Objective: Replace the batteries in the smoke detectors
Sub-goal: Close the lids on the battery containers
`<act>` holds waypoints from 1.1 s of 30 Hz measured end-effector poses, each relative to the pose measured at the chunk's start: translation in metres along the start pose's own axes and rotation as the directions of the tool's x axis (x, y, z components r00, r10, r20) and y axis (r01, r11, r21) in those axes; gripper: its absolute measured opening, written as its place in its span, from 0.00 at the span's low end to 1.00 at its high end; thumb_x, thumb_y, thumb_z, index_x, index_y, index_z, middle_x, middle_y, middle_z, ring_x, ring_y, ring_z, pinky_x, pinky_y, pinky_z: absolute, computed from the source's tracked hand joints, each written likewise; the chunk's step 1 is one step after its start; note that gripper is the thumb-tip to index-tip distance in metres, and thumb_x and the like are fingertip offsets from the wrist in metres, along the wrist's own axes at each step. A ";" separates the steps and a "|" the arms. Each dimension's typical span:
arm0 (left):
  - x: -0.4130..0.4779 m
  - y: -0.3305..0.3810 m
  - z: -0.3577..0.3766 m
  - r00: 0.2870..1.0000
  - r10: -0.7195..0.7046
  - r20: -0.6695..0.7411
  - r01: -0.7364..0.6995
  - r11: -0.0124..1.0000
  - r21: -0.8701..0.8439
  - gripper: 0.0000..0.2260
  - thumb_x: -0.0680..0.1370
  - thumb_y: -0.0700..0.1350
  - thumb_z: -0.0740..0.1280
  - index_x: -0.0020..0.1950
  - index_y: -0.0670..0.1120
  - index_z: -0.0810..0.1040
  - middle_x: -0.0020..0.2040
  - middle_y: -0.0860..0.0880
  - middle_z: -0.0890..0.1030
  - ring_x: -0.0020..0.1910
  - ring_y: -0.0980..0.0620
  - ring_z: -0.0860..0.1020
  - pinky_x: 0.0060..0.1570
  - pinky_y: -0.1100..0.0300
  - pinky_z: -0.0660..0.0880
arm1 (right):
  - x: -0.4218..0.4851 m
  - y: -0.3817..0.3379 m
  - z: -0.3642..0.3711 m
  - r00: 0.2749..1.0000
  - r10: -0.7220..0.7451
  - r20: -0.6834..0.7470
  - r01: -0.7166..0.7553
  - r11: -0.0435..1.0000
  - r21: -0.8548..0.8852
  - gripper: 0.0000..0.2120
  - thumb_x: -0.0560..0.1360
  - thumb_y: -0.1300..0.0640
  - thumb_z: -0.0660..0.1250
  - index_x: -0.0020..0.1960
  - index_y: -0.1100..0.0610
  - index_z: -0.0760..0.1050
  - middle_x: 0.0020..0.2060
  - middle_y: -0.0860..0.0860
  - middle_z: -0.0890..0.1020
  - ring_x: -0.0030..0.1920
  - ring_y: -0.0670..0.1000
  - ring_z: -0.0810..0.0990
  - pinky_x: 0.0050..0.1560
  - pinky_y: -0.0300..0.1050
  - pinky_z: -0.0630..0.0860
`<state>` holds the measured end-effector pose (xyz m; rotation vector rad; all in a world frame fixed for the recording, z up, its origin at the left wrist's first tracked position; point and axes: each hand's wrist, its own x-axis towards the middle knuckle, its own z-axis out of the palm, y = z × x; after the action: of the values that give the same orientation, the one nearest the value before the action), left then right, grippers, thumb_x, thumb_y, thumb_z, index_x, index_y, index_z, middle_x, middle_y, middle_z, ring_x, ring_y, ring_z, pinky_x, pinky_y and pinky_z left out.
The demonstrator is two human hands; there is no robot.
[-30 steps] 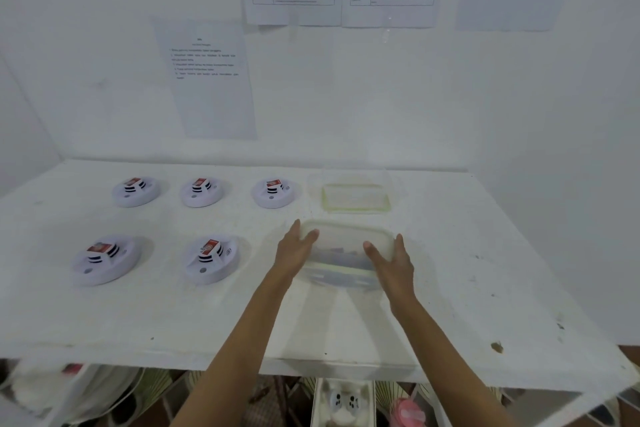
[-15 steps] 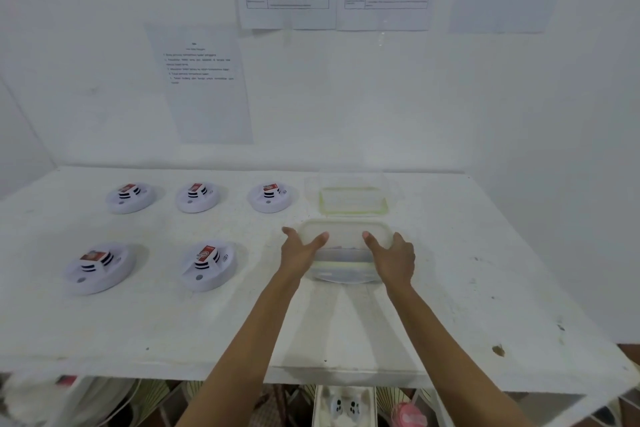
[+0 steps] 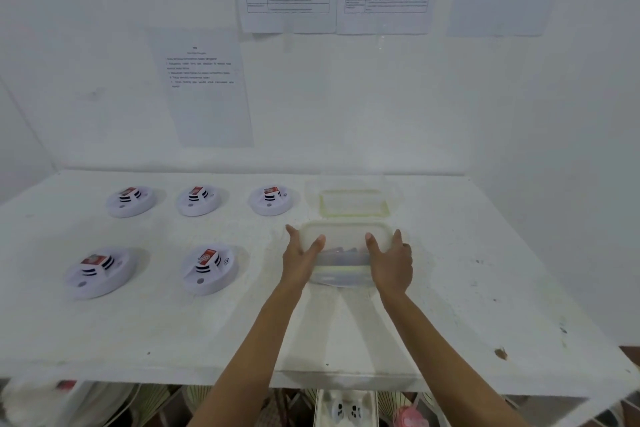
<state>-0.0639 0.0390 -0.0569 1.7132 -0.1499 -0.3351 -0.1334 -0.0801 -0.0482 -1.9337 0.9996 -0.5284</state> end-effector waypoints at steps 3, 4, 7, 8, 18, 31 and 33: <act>0.005 0.001 0.003 0.999 0.023 -0.034 -0.012 0.963 0.270 0.34 0.79 0.56 0.60 0.77 0.48 0.44 0.77 0.45 0.55 0.75 0.45 0.57 0.70 0.50 0.57 | 0.001 0.000 0.000 1.000 -0.004 0.015 0.004 0.999 0.032 0.32 0.78 0.45 0.58 0.76 0.57 0.51 0.70 0.60 0.63 0.67 0.59 0.67 0.63 0.50 0.66; 0.003 0.002 0.007 0.996 0.057 -0.075 -0.026 0.933 0.360 0.33 0.79 0.56 0.59 0.77 0.48 0.47 0.77 0.45 0.54 0.75 0.45 0.56 0.71 0.49 0.57 | 0.001 0.001 0.000 1.000 -0.005 0.016 0.004 0.999 0.050 0.31 0.78 0.46 0.58 0.76 0.57 0.52 0.71 0.59 0.63 0.68 0.59 0.66 0.63 0.50 0.65; -0.011 0.000 0.021 0.956 0.212 -0.202 -0.112 0.901 0.419 0.31 0.77 0.56 0.62 0.76 0.47 0.56 0.77 0.45 0.55 0.75 0.46 0.57 0.71 0.50 0.58 | 0.001 0.004 0.002 1.000 -0.009 0.008 0.008 0.994 0.113 0.31 0.78 0.47 0.60 0.75 0.57 0.53 0.72 0.58 0.63 0.70 0.58 0.64 0.67 0.50 0.61; -0.014 0.000 0.024 0.949 0.222 -0.224 -0.127 0.919 0.372 0.33 0.76 0.57 0.65 0.76 0.48 0.57 0.77 0.46 0.55 0.75 0.46 0.57 0.70 0.51 0.58 | 0.001 0.005 0.002 1.000 -0.012 0.003 0.011 0.991 0.137 0.31 0.78 0.47 0.60 0.75 0.57 0.54 0.71 0.57 0.64 0.71 0.57 0.63 0.68 0.50 0.60; 0.000 0.002 0.017 0.974 0.141 -0.180 -0.068 0.931 0.359 0.37 0.69 0.58 0.72 0.74 0.51 0.61 0.74 0.47 0.65 0.72 0.48 0.64 0.68 0.52 0.61 | 0.007 0.013 -0.006 0.987 -0.103 0.120 0.072 0.968 0.240 0.20 0.75 0.49 0.66 0.67 0.48 0.71 0.68 0.54 0.70 0.68 0.54 0.68 0.68 0.48 0.63; 0.003 -0.003 0.019 0.968 0.073 -0.239 -0.038 0.989 0.146 0.38 0.71 0.53 0.73 0.76 0.52 0.57 0.71 0.47 0.68 0.69 0.46 0.67 0.67 0.51 0.65 | 0.010 0.011 -0.004 0.990 -0.114 0.088 0.104 0.988 0.113 0.21 0.77 0.48 0.63 0.69 0.46 0.67 0.67 0.54 0.72 0.66 0.55 0.70 0.65 0.47 0.64; 0.004 -0.004 0.020 0.969 0.128 -0.211 -0.088 0.978 0.188 0.37 0.73 0.53 0.71 0.76 0.52 0.55 0.73 0.48 0.65 0.71 0.48 0.65 0.68 0.52 0.62 | 0.012 0.012 -0.005 0.984 -0.134 0.119 0.119 0.985 0.121 0.24 0.76 0.46 0.64 0.70 0.45 0.65 0.68 0.54 0.71 0.67 0.55 0.68 0.66 0.48 0.63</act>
<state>-0.0663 0.0193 -0.0637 1.8978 -0.1112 -0.0484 -0.1351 -0.0957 -0.0560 -1.9122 0.7537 -0.5155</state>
